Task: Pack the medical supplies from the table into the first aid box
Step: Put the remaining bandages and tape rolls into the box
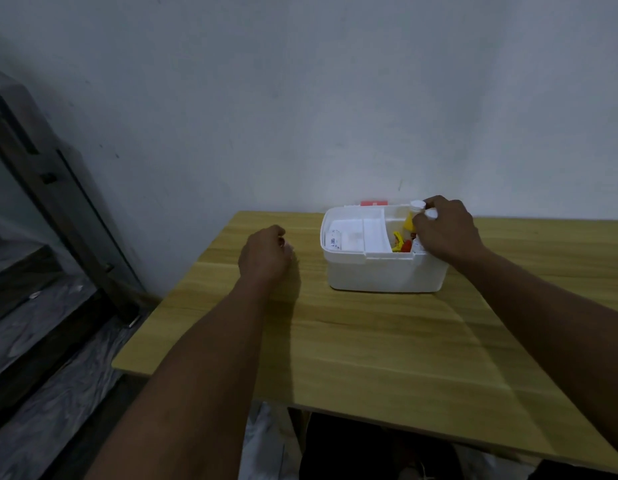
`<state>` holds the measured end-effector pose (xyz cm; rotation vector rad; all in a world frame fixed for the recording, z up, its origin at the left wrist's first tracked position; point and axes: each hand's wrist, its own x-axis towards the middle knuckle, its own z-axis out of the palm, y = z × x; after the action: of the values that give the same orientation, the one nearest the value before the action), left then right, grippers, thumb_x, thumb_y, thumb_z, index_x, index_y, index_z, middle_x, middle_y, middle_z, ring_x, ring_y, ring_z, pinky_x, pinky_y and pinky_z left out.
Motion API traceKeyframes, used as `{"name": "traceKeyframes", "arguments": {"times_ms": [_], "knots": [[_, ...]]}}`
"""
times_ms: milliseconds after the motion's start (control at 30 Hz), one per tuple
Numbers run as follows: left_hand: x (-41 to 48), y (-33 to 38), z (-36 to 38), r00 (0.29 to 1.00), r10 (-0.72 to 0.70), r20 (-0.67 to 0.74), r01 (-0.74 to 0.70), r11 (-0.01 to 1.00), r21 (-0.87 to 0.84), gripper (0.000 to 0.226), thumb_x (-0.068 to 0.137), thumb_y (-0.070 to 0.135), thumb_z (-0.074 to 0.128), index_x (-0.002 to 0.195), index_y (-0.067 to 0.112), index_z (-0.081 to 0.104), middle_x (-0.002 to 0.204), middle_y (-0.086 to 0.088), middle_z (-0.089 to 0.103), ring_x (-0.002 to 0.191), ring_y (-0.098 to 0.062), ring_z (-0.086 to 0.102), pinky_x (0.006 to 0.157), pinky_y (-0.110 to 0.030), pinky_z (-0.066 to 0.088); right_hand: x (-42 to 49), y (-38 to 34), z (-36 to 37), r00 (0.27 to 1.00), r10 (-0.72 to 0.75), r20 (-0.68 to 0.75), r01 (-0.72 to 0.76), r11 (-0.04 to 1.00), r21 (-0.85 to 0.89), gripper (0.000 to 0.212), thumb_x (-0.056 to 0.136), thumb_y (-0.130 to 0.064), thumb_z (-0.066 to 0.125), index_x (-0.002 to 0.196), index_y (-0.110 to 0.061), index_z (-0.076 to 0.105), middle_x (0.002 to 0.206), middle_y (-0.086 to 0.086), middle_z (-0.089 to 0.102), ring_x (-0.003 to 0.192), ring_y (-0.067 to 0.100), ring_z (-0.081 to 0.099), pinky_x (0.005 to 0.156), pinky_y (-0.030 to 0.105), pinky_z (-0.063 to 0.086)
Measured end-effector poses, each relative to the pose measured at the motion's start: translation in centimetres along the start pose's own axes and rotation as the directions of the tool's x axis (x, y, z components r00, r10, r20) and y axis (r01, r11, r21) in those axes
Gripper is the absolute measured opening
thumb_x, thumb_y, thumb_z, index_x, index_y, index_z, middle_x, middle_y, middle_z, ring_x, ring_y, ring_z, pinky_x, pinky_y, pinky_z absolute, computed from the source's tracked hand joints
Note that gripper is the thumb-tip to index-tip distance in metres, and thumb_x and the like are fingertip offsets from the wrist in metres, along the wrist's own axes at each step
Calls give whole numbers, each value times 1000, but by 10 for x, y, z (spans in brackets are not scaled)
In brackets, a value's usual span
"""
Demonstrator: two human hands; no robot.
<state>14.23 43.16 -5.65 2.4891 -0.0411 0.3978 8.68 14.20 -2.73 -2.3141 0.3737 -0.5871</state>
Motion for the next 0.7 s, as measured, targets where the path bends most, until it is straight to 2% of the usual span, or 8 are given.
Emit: {"name": "traceKeyframes", "arguments": {"times_ms": [133,367,467,600,633,700], "knots": [[1,5,18,995,1,97,0,1000,-11,35,92,26,66,127,20,66,120,-3,71,109,-24,66,89,-34,51,0,0,0,1000,-1,-7,1,1000,-12,36,91,-30,51,123,-17,60,127,15,55,110,32,57,82,33,39],[1,-6,20,998,45,44,-45,999,-3,40,94,12,61,133,20,63,124,-5,70,112,-24,65,91,-33,48,0,0,1,1000,-7,-11,7,1000,-7,36,90,-32,50,122,-19,60,126,13,57,108,31,58,85,35,43],[2,-1,15,999,34,-13,-35,996,-81,39,89,13,68,128,19,66,121,-6,71,113,-27,64,86,-26,42,0,0,1,1000,4,-7,-4,1000,-5,35,90,-32,51,122,-19,60,126,13,55,109,31,58,84,34,41],[13,21,0,992,19,-127,-52,962,-268,39,79,19,80,117,18,70,108,-4,75,101,-22,70,91,-35,54,-2,-1,0,1000,2,-9,-2,1000,0,35,90,-32,51,122,-19,60,127,12,55,108,30,58,81,33,42],[17,30,-5,989,29,-148,-75,945,-320,39,76,20,82,114,19,71,103,-3,76,97,-20,71,89,-34,56,-2,-1,0,1000,2,-8,-2,1000,0,35,90,-32,51,123,-19,59,128,12,54,108,30,58,81,33,41],[23,51,-14,989,76,-128,-121,914,-388,39,74,21,85,111,21,72,97,0,75,89,-15,71,81,-23,55,-3,-2,-1,1000,3,-7,-3,1000,-1,36,91,-32,51,124,-19,59,129,12,53,109,30,58,82,33,42]]}}
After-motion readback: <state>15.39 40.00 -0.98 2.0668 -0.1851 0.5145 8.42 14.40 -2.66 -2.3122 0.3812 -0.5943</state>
